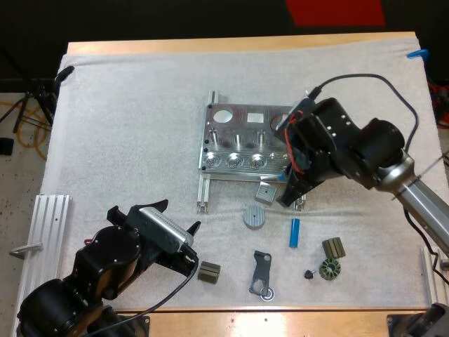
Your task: Load cells from right to left
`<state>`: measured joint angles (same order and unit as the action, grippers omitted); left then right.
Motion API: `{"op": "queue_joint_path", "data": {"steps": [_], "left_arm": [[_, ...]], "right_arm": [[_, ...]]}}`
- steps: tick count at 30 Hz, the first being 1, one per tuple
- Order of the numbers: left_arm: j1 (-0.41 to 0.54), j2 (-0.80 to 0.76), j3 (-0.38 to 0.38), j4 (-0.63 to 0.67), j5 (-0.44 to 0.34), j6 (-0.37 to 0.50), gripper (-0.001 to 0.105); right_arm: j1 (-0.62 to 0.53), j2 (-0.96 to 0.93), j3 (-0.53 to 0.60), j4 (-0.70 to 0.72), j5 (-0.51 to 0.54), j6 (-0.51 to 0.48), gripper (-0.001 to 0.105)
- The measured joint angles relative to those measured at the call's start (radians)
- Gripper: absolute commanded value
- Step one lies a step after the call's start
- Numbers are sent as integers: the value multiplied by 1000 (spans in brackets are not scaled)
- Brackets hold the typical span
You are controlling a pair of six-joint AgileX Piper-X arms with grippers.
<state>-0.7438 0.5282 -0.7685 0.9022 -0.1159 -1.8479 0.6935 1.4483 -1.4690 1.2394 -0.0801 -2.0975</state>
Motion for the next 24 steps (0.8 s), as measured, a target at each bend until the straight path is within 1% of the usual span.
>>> {"op": "queue_joint_path", "data": {"steps": [6,10,17,20,24], "left_arm": [[0,0,0,0,0,0,64],[0,0,0,0,17,0,64],[0,0,0,0,23,0,64],[0,0,0,0,23,0,64],[0,0,0,0,23,0,64]], "right_arm": [[0,66,-44,7,93,-91,13],[0,131,-93,21,105,-136,13],[-3,265,-218,41,110,-167,13],[-10,315,-259,69,139,-179,13],[-39,357,-269,98,172,-188,13]]}}
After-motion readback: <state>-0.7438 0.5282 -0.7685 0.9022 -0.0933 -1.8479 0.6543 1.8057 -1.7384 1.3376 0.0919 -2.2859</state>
